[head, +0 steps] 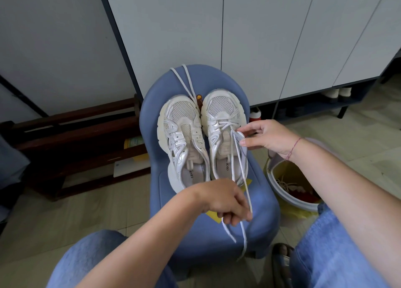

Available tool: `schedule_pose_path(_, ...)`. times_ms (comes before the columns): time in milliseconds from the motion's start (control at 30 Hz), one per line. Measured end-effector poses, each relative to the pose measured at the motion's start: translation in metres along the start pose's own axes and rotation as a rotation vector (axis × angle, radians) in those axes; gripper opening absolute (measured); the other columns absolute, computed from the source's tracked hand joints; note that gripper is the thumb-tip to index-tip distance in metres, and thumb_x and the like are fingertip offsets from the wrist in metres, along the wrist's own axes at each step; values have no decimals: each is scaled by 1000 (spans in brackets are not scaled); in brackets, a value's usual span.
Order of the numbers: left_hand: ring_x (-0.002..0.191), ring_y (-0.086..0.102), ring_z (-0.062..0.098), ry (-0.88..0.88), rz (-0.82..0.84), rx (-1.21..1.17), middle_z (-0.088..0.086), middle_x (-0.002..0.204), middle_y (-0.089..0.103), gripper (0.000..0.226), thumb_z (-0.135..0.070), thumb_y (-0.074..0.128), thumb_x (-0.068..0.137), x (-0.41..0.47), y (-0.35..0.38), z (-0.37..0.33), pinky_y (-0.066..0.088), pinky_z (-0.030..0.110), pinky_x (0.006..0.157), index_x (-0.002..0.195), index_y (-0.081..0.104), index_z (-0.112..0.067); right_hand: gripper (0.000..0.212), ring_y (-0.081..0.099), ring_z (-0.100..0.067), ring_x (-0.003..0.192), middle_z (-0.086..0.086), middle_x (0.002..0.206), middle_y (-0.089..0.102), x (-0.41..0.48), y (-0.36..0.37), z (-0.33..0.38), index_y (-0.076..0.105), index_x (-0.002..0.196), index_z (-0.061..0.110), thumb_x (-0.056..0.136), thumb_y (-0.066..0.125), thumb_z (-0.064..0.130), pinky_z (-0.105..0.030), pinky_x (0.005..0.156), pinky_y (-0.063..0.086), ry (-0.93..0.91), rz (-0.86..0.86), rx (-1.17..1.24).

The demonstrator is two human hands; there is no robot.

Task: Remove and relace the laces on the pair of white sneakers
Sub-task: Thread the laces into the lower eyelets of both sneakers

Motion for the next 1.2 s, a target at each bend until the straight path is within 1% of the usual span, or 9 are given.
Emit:
schedule_pose_path(67, 42, 49, 2, -10, -58, -8, -9, 54, 60, 9, -16, 67, 92, 2, -2, 4, 37, 14, 47, 85, 71, -12, 30, 65, -10, 84, -2, 95, 69, 0, 0, 0, 69, 97, 21, 76, 74, -1, -18, 68, 55, -2, -12, -8)
schedule_pose_path(200, 38, 39, 7, 28, -523, -358, -3, 54, 54, 17, -20, 63, 96, -8, -53, 9, 33, 15, 40, 94, 70, -5, 28, 62, -12, 81, -4, 95, 63, -1, -2, 2, 67, 94, 17, 74, 77, 1, -15, 65, 53, -12, -63, -45)
schedule_pose_path(267, 36, 39, 8, 62, -663, -484, 0, 56, 55, 21, -21, 55, 101, -13, -69, 10, 34, 15, 38, 106, 66, -4, 27, 58, -13, 77, -4, 92, 59, 0, -4, 0, 62, 91, 14, 73, 78, 1, -15, 63, 53, -4, -95, -66)
schedule_pose_path(367, 36, 43, 9, 94, -695, -541, 2, 59, 60, 23, -20, 45, 105, -7, -68, 5, 35, 16, 38, 119, 57, -6, 27, 57, -11, 75, -5, 89, 57, 1, -6, -3, 57, 88, 10, 73, 78, 1, -14, 59, 52, 20, -108, -78)
schedule_pose_path(500, 37, 45, 8, 134, -780, -600, 2, 62, 60, 23, -19, 40, 106, 2, -71, 2, 37, 18, 40, 121, 53, -8, 22, 60, -6, 60, -4, 71, 58, 0, -5, -2, 56, 77, 8, 74, 75, -2, -19, 63, 56, 24, -88, -45)
schedule_pose_path(633, 37, 45, 10, 150, -847, -710, 3, 61, 60, 24, -18, 42, 105, 12, -76, 3, 35, 18, 37, 122, 53, -5, 21, 62, -6, 55, -6, 67, 60, -2, -4, 0, 55, 74, 5, 75, 73, -5, -19, 60, 56, 27, -76, 0)
schedule_pose_path(933, 33, 43, 10, 159, -911, -820, 3, 55, 57, 19, -20, 48, 104, 18, -82, 3, 33, 20, 35, 104, 59, -4, 21, 66, -26, 80, -9, 70, 65, -2, -1, -2, 56, 72, 6, 75, 75, -3, -32, 76, 59, 32, -54, 38)
schedule_pose_path(1100, 33, 43, 9, 175, -987, -771, 2, 52, 56, 18, -11, 53, 100, 9, -86, 4, 38, 20, 36, 85, 61, -4, 23, 64, -18, 68, -7, 67, 63, -2, -2, -2, 54, 71, 6, 75, 73, -6, -28, 70, 59, 44, -59, 62)
schedule_pose_path(1200, 32, 43, 8, 172, -947, -727, 1, 51, 55, 18, -7, 55, 99, 3, -84, 2, 37, 18, 36, 80, 59, -6, 25, 64, -11, 60, -6, 66, 61, -1, -2, -5, 52, 70, 6, 75, 71, -9, -25, 65, 59, 59, -61, 106)
Point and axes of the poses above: each hand's wrist, its own x-axis towards the middle knuckle, its own y-axis out of the palm, z = x × y, the point moved 10 cm from there along x, towards the middle knuckle
